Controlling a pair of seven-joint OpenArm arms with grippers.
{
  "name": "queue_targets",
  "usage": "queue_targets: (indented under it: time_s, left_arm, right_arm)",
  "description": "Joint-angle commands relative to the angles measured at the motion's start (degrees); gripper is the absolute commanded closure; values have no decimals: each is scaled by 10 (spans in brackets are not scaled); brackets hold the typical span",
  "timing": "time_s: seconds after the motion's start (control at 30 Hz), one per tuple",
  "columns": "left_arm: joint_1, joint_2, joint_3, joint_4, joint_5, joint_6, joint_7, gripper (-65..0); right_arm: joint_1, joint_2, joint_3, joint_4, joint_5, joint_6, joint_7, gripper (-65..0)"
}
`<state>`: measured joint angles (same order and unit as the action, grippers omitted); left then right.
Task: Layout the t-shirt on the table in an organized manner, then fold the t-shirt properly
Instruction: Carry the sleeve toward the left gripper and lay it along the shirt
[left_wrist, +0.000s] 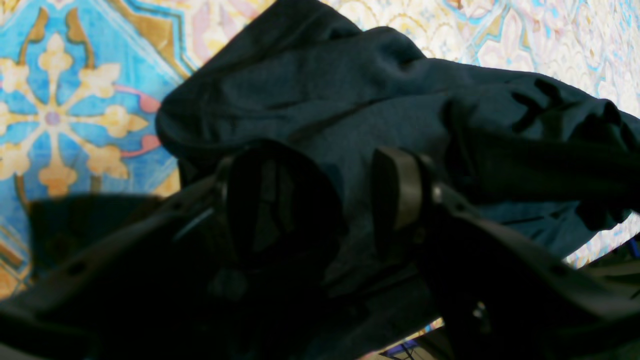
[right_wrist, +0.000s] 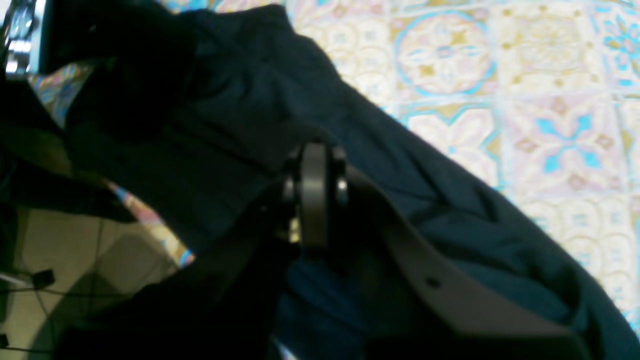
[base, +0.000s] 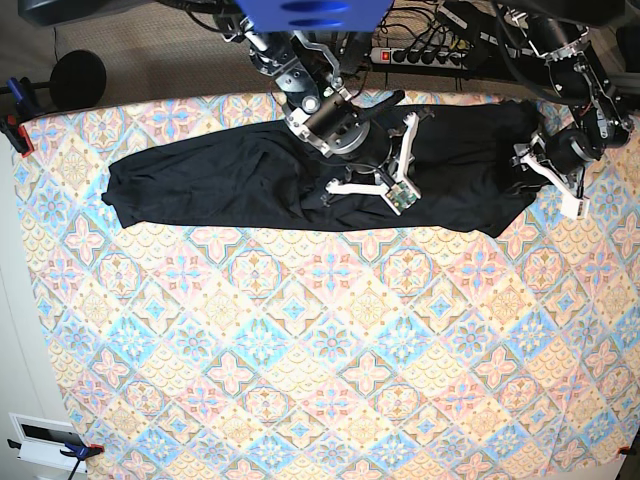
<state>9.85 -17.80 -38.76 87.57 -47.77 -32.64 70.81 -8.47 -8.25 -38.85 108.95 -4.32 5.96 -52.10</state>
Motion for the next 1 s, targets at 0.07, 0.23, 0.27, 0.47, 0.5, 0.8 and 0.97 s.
queue_targets:
  time_s: [0.07,0.23,0.27,0.47,0.5,0.8,0.97]
  left_arm:
    - [-5,-11,-1,9,-10,-3,-6,-348]
    - [-5,-11,-1,9,-10,-3,-6,-348]
    - [-5,-11,-1,9,-10,-3,-6,-348]
    - [-5,-11,-1,9,-10,-3,-6,-348]
    - [-5,-11,-1,9,-9,-3,-6,-348]
    - [-5,-11,-1,9,-9,-3,-6,-348]
    - [-5,-11,-1,9,-9,-3,-6,-348]
  right_arm:
    - [5,-7,-36,7,2,2,19,0]
    - [42,-7,-68,6,3,2,20,0]
    - [52,-7,-69,6,3,2,20,0]
    - [64,-7,-102,6,3,2,49,0]
    - [65,-7,-110,6,3,2,58,0]
    - [100,16,-204,5,4,2,105,0]
    - [132,13,-218,-2,4,2,105,0]
